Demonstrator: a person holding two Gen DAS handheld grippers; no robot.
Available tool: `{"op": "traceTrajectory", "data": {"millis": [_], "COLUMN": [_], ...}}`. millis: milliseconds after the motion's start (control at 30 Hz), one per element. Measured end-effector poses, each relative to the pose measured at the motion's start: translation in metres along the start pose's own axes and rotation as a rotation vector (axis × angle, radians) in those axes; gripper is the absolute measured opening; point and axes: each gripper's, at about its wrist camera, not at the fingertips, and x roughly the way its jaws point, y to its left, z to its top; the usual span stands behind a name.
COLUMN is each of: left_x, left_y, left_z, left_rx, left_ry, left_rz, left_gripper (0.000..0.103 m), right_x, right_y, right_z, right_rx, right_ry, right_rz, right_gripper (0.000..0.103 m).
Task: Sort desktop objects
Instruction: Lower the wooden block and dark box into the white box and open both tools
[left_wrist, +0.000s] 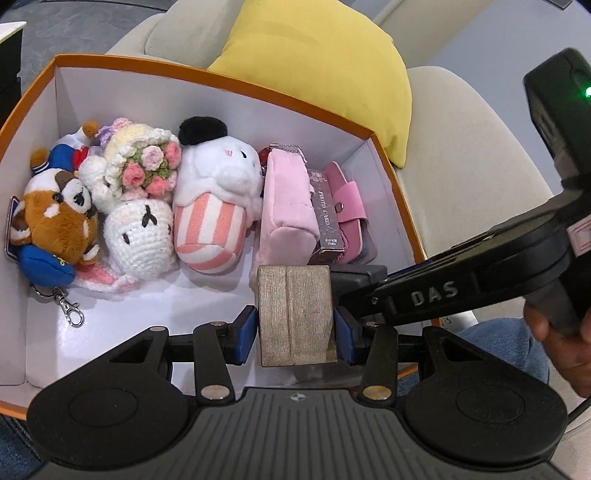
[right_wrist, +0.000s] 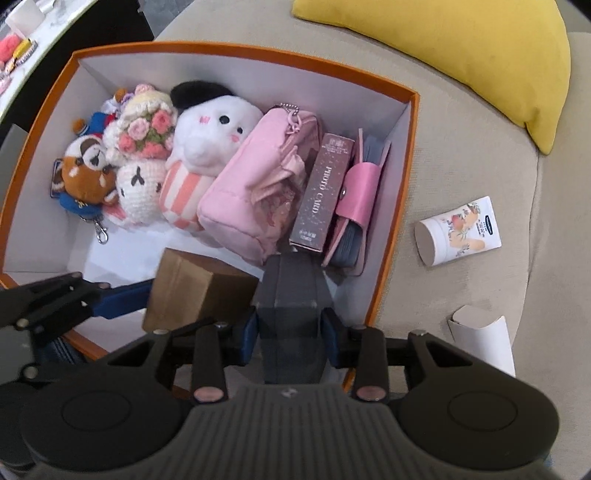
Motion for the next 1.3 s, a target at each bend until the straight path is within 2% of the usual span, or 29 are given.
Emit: {"op": "traceTrajectory", "data": {"millis": [133, 433, 567, 633, 767, 867, 1000, 1133, 1300], "left_x": [0.003, 0.011, 0.020, 0.022, 0.034, 0.047, 0.050, 0.048, 0.035], "left_y": [-0.008, -0.032, -0.037, -0.043, -0.044, -0.045, -0.047, -0.040, -0.030], "left_z": [-0.003, -0.008, -0.003, -0.003, 0.005, 0.001, -0.004, -0.001, 0.005], "left_rx": [0.035, 0.117, 0.130, 0.153, 0.128, 0.135, 0.142, 0.093, 0.018], "left_ry": [-0.007, -0.021, 0.002, 0.002, 0.004, 0.038, 0.031, 0.054, 0.064], "left_rz": [0.030, 0.095, 0.070, 0.090, 0.101, 0.130, 0.129, 0.095, 0.014], "left_gripper": [0.051, 0.052, 0.051, 0.051, 0.052, 0.052, 0.052, 0.053, 0.062], "right_x": [-0.013, -0.065, -0.071, -0.070, -0.059, -0.050, -0.042, -0.034, -0.026], "right_y": [-0.008, -0.031, -0.057, -0.069, -0.084, -0.091, -0.099, -0.108, -0.125], "right_z": [-0.001, -0.018, -0.028, -0.032, -0.039, -0.043, -0.048, -0.055, -0.070], "right_rx": [0.028, 0.020, 0.078, 0.112, 0.153, 0.177, 0.208, 0.237, 0.297], "right_ry": [-0.029, -0.278, -0.354, -0.369, -0.354, -0.349, -0.368, -0.387, -0.412], "right_rz": [0.065, 0.102, 0.145, 0.166, 0.187, 0.220, 0.250, 0.262, 0.300], "right_gripper": [0.044, 0.047, 0.047, 0.047, 0.047, 0.047, 0.047, 0.048, 0.052]}}
